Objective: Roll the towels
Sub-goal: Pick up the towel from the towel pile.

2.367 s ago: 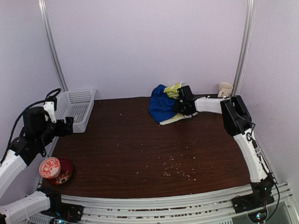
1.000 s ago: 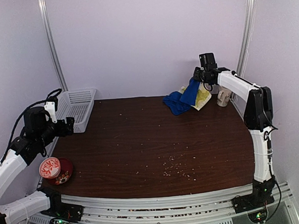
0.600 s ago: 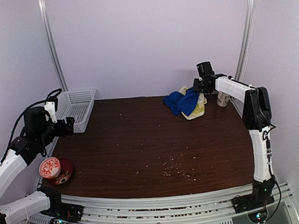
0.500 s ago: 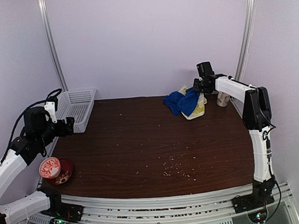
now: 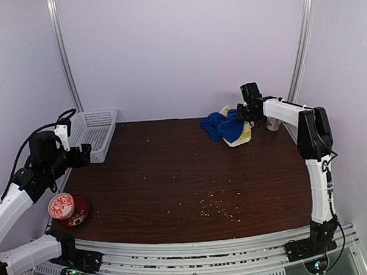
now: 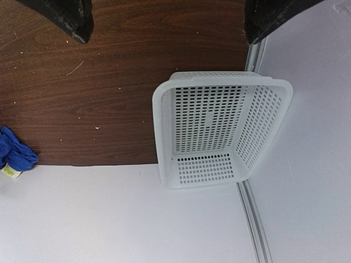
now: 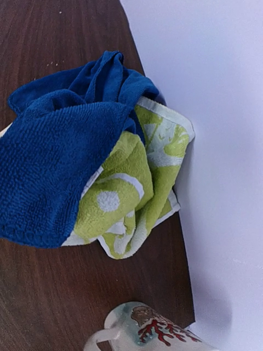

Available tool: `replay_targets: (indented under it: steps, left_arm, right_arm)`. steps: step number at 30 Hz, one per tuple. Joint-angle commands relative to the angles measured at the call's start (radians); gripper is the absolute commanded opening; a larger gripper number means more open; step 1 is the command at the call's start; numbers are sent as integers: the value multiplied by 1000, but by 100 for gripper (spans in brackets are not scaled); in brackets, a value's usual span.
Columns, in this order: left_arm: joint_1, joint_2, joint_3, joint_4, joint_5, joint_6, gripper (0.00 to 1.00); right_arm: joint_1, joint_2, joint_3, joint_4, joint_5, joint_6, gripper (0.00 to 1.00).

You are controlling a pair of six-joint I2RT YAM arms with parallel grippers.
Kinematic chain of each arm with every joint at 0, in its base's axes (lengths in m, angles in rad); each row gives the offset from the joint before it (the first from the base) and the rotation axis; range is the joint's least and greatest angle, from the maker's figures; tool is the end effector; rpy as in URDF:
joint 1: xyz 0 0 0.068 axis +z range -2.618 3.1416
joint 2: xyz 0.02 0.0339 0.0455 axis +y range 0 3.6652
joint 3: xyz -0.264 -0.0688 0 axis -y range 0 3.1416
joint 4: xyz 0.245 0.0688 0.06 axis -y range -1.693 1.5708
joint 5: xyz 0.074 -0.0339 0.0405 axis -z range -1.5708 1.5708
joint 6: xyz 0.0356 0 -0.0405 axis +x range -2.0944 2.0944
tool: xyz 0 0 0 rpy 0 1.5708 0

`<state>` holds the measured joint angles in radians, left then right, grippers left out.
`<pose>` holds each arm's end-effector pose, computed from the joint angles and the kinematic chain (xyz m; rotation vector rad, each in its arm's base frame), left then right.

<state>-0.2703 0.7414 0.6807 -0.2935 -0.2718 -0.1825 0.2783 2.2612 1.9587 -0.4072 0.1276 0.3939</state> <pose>0.1712 -0.0375 0.2993 -0.0975 1.9092 -0.0439 0.5039 0.1393 0.2301 0.1986 2.2735 0.2080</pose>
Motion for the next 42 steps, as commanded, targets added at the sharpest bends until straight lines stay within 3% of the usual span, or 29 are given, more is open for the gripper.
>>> replay_targets:
  steps: [1,9,15,22,34,38,42]
  left_arm:
    - [-3,-3,2,27,8,10,98]
    - [-3,-2,2,27,8,10,98]
    - [-3,-2,2,27,6,12,98]
    - [-4,-5,2,27,9,9,98]
    - [-4,9,8,27,55,37,98]
    - [-3,27,18,27,131,31,98]
    - [-3,50,47,18,196,-11,98]
  right_arm:
    - [10,-53,8,19,15,4,0]
    - [5,-83,232,1,96,-32,0]
    - [-8,-185,230,131,171,-2,0]
    - [-8,-92,316,29,183,6,0]
    - [38,-217,274,174,-435,-10,0]
    - [100,-327,235,164,-577,-67,0]
    - [155,-501,95,240,-675,-92,0]
